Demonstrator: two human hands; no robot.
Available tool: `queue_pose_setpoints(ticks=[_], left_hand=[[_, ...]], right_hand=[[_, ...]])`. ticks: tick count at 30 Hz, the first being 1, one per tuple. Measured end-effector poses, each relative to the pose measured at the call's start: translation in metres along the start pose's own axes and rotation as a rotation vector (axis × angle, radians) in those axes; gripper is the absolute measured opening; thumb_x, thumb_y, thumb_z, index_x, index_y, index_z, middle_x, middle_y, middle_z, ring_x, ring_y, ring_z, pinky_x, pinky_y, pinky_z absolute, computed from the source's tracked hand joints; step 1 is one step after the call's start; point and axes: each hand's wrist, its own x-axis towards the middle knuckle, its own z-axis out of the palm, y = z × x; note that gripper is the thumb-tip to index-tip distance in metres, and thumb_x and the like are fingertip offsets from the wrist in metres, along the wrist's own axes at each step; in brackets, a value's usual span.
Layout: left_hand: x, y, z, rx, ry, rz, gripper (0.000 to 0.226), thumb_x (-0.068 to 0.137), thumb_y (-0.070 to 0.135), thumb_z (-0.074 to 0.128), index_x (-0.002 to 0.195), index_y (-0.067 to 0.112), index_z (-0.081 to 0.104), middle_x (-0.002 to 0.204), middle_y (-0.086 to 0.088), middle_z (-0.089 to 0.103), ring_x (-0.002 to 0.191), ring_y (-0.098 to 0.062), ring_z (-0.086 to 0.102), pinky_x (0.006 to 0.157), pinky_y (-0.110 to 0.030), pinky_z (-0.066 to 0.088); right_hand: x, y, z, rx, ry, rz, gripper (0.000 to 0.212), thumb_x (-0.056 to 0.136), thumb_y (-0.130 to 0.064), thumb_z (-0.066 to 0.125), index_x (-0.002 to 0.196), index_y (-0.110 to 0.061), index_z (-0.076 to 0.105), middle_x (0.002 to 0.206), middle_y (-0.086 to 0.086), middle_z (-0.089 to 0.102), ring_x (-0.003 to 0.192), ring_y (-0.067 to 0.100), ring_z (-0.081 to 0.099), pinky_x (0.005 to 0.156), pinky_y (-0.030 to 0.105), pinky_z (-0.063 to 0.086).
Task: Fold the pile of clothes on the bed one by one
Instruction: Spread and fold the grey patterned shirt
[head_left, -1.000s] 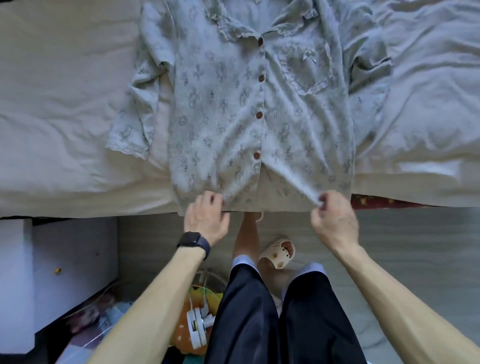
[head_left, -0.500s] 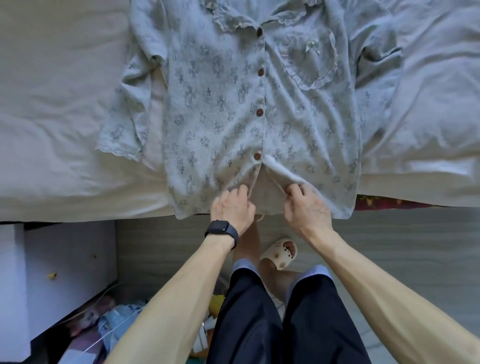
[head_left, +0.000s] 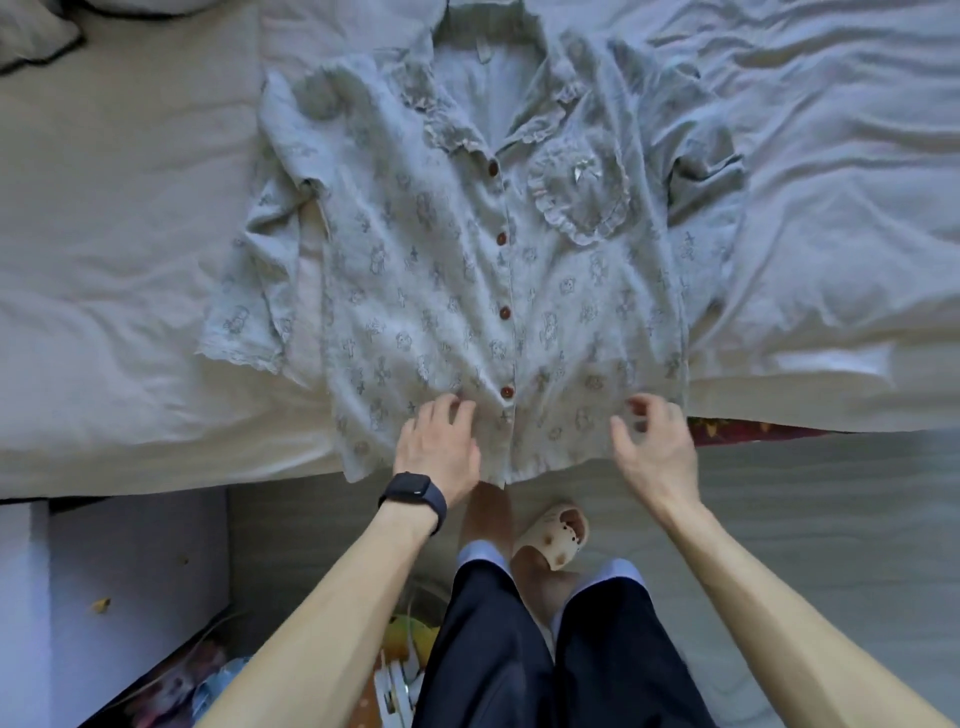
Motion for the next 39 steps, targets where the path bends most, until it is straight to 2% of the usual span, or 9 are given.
queue_pose_setpoints(ticks=[10,15,18,22,25,27,32,36,39], left_hand=[[0.132,0.051,-0.071,0.037,0.057,0.19,0.058,0.101,0.043,0.038,0.154,0.032,0.015,0.167,-0.003,-0.002,0.154,-0.022,0.0,0.123,-0.044,-0.002],[0.196,0.077,-0.104,0.154,-0.004,0.275,0.067,0.103,0.05,0.03,0.158,0.037,-0.007,0.165,0.001,-0.021,0.153,-0.023,-0.018,0.12,-0.049,-0.012],[0.216,0.084,-0.114,0.095,-0.055,0.235,0.07,0.101,0.051,0.035,0.154,0.048,-0.011,0.167,0.003,-0.009,0.153,-0.035,-0.004,0.121,-0.056,0.001],[0.233,0.094,-0.127,0.067,-0.096,0.169,0.072,0.098,0.051,0.039,0.152,0.05,-0.008,0.163,0.001,0.018,0.138,-0.039,0.035,0.109,-0.054,0.036],[0.243,0.109,-0.139,0.065,-0.094,0.101,0.064,0.098,0.048,0.035,0.153,0.045,0.002,0.15,0.0,0.03,0.118,-0.038,0.05,0.097,-0.049,0.046],[0.249,0.122,-0.147,0.109,-0.128,0.068,0.059,0.099,0.048,0.031,0.153,0.046,0.007,0.15,-0.001,0.03,0.113,-0.039,0.053,0.095,-0.047,0.046],[0.266,0.166,-0.171,0.296,-0.097,-0.016,0.043,0.101,0.04,0.033,0.143,0.036,0.035,0.138,-0.009,0.043,0.125,-0.035,0.044,0.094,-0.046,0.04],[0.28,0.222,-0.178,0.4,0.115,0.07,0.031,0.096,0.037,0.044,0.123,0.026,0.056,0.117,-0.009,0.051,0.107,-0.032,0.05,0.086,-0.042,0.038],[0.304,0.282,-0.18,0.364,0.129,0.192,0.036,0.094,0.034,0.05,0.128,0.023,0.053,0.125,-0.009,0.049,0.112,-0.031,0.049,0.09,-0.04,0.035]], right_hand=[[0.144,-0.046,-0.073,0.207,0.317,0.283,0.071,0.09,-0.045,0.069,0.142,-0.007,0.041,0.138,0.018,0.047,0.128,0.037,0.046,0.107,0.047,0.037],[0.195,-0.058,-0.117,0.146,-0.061,0.432,0.05,0.077,-0.029,0.08,0.12,-0.016,0.059,0.119,0.012,0.067,0.112,0.034,0.062,0.088,0.037,0.049],[0.206,-0.057,-0.178,-0.128,0.111,0.321,0.02,0.073,-0.03,0.057,0.085,-0.016,0.064,0.097,0.019,0.071,0.096,0.04,0.064,0.072,0.036,0.044],[0.218,-0.039,-0.272,-0.156,0.73,0.178,0.021,0.085,-0.011,0.05,0.097,-0.012,0.067,0.103,0.023,0.061,0.095,0.045,0.056,0.074,0.044,0.042],[0.232,-0.012,-0.303,-0.223,0.93,0.082,0.021,0.087,-0.011,0.054,0.102,-0.015,0.068,0.109,0.02,0.057,0.1,0.043,0.053,0.078,0.046,0.043],[0.244,0.015,-0.3,-0.313,0.897,0.102,0.027,0.085,-0.01,0.055,0.105,-0.019,0.071,0.118,0.017,0.055,0.109,0.042,0.05,0.084,0.048,0.042],[0.261,0.084,-0.273,-0.216,0.363,0.363,0.075,0.078,-0.009,0.06,0.148,-0.032,0.047,0.163,0.009,0.02,0.148,0.029,0.016,0.118,0.053,0.02],[0.241,0.114,-0.26,0.165,0.564,0.474,0.082,0.067,-0.023,0.048,0.148,-0.01,0.043,0.152,0.024,0.035,0.137,0.04,0.033,0.116,0.043,0.024],[0.239,0.131,-0.259,0.434,0.601,0.455,0.075,0.078,-0.031,0.068,0.143,-0.003,0.044,0.138,0.023,0.052,0.12,0.026,0.051,0.107,0.034,0.036]])
